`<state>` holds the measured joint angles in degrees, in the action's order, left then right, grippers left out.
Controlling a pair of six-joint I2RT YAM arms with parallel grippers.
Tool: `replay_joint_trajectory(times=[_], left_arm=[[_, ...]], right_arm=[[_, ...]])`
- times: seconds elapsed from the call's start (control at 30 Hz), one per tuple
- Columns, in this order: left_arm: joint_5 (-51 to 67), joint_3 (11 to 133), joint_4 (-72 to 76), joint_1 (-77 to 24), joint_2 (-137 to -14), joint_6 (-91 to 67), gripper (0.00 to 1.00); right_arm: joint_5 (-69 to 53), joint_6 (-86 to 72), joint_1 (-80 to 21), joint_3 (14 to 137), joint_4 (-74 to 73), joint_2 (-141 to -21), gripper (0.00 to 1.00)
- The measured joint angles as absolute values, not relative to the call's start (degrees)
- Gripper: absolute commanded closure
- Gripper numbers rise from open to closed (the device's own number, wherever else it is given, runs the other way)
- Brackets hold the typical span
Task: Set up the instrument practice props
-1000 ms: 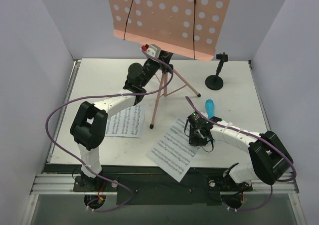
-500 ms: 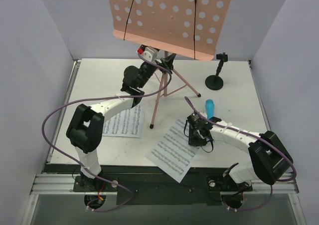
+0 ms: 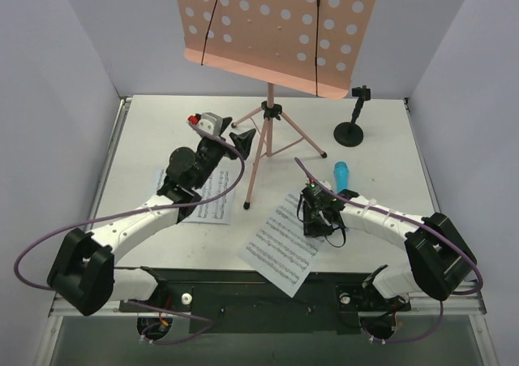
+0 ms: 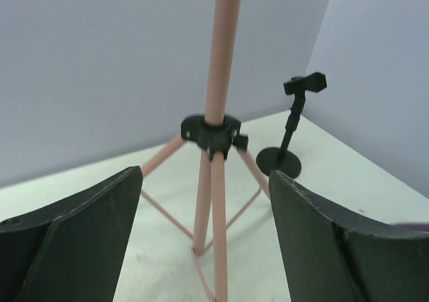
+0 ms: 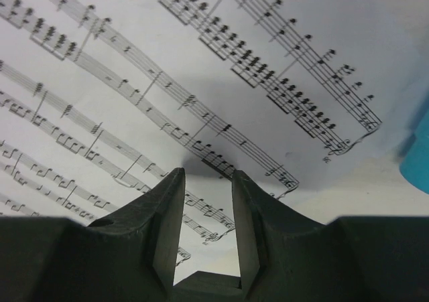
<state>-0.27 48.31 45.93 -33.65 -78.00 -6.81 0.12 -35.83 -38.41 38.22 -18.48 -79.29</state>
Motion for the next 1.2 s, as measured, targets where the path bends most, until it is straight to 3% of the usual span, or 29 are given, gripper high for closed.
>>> replay_joint_trajectory(times=[0.33, 0.5, 0.67, 0.83, 1.2], left_arm=[[-8.88, 33.17, 26.89, -40.84, -63.81, -12.69, 0.13], [-10.39, 32.6, 18.81, -44.93, -63.86, -14.59, 0.13], [-10.24, 32.71, 15.11, -47.72, -67.61, -15.51, 0.13], [-9.65, 32.73, 13.89, -52.6, -72.84, -15.73, 0.13], [-8.93, 32.73, 16.64, -59.86, -82.32, -18.06, 0.13]], right_arm=[[-6.33, -31.7, -46.02, 39.81, -17.54, -78.91, 0.71], [-5.54, -33.3, -50.09, 39.81, -18.57, -73.19, 0.6], [-0.69, -42.61, -50.26, 35.53, -18.15, -58.28, 0.45], [2.26, -56.18, -52.38, 24.97, -18.79, -45.95, 0.44], [4.01, -78.43, -57.89, 13.23, -19.88, -32.93, 0.46]])
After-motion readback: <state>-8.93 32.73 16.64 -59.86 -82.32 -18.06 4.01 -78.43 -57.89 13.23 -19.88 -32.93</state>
